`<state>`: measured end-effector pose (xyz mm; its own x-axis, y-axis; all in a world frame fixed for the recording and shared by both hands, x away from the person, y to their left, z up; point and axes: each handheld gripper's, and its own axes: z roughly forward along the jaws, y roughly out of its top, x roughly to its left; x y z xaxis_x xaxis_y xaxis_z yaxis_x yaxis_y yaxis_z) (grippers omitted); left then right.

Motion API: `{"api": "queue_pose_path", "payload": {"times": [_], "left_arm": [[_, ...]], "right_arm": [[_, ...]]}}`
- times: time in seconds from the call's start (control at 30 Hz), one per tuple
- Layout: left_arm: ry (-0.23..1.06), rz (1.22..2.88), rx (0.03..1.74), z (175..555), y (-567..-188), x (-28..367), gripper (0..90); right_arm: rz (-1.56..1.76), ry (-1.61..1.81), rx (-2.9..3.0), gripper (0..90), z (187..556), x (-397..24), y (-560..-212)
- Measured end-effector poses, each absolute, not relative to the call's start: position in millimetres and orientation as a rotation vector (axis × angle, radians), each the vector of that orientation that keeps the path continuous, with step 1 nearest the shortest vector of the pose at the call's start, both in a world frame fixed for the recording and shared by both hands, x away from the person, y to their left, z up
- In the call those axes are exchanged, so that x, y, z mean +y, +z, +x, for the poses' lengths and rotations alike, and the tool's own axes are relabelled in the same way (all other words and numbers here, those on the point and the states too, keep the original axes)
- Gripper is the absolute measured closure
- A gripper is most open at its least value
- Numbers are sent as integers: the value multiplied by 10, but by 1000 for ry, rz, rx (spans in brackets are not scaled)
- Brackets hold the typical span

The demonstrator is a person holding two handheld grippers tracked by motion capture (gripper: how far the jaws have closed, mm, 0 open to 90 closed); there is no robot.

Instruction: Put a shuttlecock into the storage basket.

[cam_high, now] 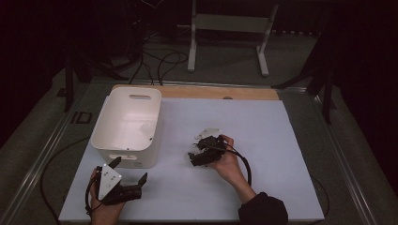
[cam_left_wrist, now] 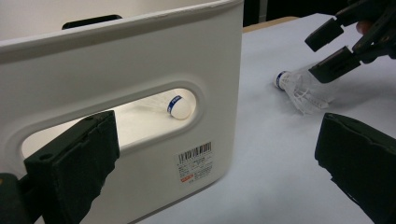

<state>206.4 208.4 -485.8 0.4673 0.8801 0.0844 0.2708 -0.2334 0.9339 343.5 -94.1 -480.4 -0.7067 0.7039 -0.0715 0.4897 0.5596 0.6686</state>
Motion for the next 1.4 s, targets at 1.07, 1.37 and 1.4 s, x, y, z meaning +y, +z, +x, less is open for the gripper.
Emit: {"api": "queue_pose_path", "payload": {"times": [1.07, 1.37, 1.4], "left_arm": [[792, 1752, 986, 2065, -4858, 2087, 5], [795, 1752, 986, 2064, -4858, 2085, 5], [795, 1752, 985, 2064, -4858, 2086, 5]], "right_arm": [[1010, 849, 2464, 786, 3615, -874, -4820], [1021, 862, 2432, 885, 3633, -897, -4785], [1020, 866, 2432, 885, 3632, -896, -4777]]}}
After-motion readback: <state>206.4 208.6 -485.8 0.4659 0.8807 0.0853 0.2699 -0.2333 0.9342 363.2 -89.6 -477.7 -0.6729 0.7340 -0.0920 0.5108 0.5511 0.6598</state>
